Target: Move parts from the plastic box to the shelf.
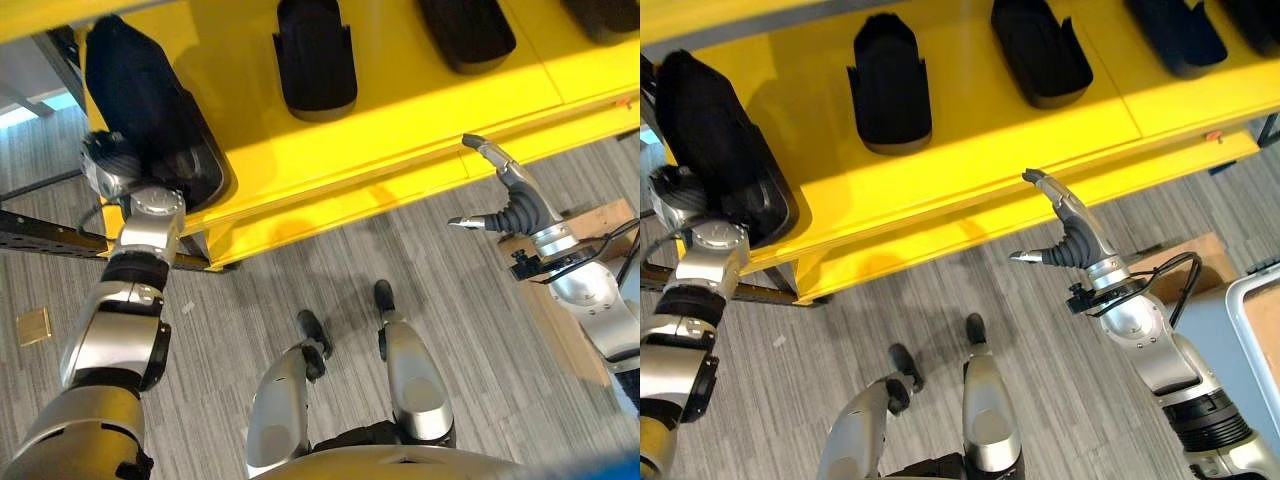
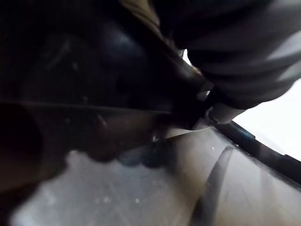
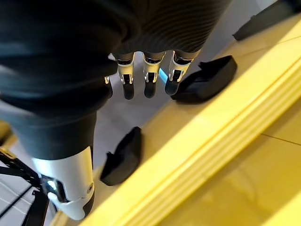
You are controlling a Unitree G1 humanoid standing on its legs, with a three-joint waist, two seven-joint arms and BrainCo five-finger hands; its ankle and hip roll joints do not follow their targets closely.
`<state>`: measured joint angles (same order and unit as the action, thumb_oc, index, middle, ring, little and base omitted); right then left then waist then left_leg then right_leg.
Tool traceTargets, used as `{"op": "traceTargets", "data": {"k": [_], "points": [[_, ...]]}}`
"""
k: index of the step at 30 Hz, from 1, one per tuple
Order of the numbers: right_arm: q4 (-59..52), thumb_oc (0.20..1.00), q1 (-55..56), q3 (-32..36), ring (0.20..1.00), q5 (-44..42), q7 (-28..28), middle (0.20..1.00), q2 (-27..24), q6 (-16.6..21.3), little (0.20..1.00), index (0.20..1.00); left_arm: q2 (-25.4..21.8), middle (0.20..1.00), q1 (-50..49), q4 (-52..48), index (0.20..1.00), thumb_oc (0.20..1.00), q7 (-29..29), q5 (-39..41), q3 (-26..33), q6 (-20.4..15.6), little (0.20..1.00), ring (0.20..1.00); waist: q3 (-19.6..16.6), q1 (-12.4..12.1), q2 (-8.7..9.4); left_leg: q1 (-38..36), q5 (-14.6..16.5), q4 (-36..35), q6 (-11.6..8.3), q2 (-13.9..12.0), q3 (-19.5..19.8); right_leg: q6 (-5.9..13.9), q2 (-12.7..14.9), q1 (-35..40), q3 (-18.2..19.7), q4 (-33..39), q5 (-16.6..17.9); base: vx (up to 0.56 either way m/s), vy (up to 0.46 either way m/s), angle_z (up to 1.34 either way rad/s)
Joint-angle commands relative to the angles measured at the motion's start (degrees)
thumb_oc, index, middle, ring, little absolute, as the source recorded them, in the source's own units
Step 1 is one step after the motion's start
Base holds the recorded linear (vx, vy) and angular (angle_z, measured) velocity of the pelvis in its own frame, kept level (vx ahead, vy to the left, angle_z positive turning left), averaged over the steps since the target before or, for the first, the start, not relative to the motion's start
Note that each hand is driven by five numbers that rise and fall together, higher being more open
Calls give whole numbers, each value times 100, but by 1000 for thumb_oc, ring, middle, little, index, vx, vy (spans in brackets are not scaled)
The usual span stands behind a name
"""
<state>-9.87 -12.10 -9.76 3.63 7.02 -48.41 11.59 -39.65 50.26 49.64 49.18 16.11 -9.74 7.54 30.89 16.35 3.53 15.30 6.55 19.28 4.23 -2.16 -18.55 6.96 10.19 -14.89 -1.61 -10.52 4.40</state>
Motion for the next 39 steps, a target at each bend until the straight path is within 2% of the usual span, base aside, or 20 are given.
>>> {"op": "traceTargets", "data": {"k": [1, 5, 8, 15, 18, 21, 29, 36, 37, 39], "points": [[-191, 1000, -75, 233, 1000, -94, 162, 1000, -151, 148, 1000, 1000, -539, 200, 67, -104, 200, 200, 280, -474, 101, 93, 200, 200, -370, -75, 31, -339, 697, 674, -239, -405, -98, 260, -7, -399, 346, -225, -10, -42, 45, -14], [-260, 1000, -38, 348, 1000, -65, 92, 1000, -280, 86, 1000, 1000, -730, 200, 188, -29, 200, 200, 157, -617, 14, 313, 200, 200, -307, -38, 5, -254, 709, 721, -226, -389, -104, 244, -8, -478, 387, -258, -3, -25, 53, -4], [-248, 1000, 21, 463, 1000, -43, 41, 1000, -388, 88, 1000, 1000, -962, 200, 322, 87, 200, 200, 35, -949, -153, 666, 200, 200, -273, -2, -30, -193, 723, 770, -217, -381, -107, 229, -2, -553, 401, -318, -4, -3, 59, 2], [-195, 1000, -47, 489, 1000, -5, 41, 1000, -549, 36, 1000, 1000, -1227, 200, 666, 525, 200, 200, -169, -1167, -413, 911, 200, 200, -225, 79, -65, -140, 740, 822, -209, -373, -134, 197, -15, -627, 445, -365, -15, 18, 52, 0], [-182, 1000, -48, 549, 1000, 42, 24, 1000, -639, 35, 1000, 1000, -1408, 200, 806, 602, 200, 200, -346, -1496, -600, 1195, 200, 200, -185, 97, -80, -59, 775, 886, -191, -359, -133, 183, -23, -695, 467, -387, -10, 0, 50, -1], [-171, 1000, -39, 629, 1000, 62, 111, 1000, -709, 9, 1000, 1000, -1532, 200, 727, 519, 200, 200, -356, -1448, -674, 1410, 200, 200, -131, 73, -91, 12, 796, 951, -181, -352, -117, 169, -4, -738, 458, -410, 15, -10, 56, -5], [-124, 1000, 33, 731, 1000, 83, 122, 1000, -889, -79, 1000, 1000, -1702, 200, 869, 662, 200, 200, -538, -1573, -767, 1311, 200, 200, -112, 127, -95, 45, 815, 1015, -161, -371, -142, 160, 12, -806, 488, -475, 50, 27, 54, 1], [144, 1000, -160, 631, 1000, 63, 222, 1000, -1076, 48, 1000, 1000, -1653, 200, 1579, 859, 200, 200, -501, -1438, -1284, 1452, 200, 200, -110, 203, -22, 370, 888, 1229, -128, -405, -184, 127, -72, -1111, 559, -557, 119, 27, 53, -2], [140, 1000, -162, 629, 1000, 62, 225, 1000, -1074, 43, 1000, 1000, -1643, 278, 1572, 848, 278, 278, -477, -1476, -1286, 1459, 278, 278, -110, 201, -14, 384, 892, 1240, -125, -409, -185, 123, -72, -1123, 556, -560, 128, 1, -23, -7], [104, 1000, -142, 627, 1000, 53, 245, 1000, -1074, 23, 1000, 1000, -1657, 1000, 1585, 826, 1000, 1000, -407, -1382, -1305, 1364, 1000, 1000, -110, 198, 9, 426, 913, 1280, -112, -424, -182, 110, -82, -1153, 555, -588, 139, -6, -23, -5]]}}
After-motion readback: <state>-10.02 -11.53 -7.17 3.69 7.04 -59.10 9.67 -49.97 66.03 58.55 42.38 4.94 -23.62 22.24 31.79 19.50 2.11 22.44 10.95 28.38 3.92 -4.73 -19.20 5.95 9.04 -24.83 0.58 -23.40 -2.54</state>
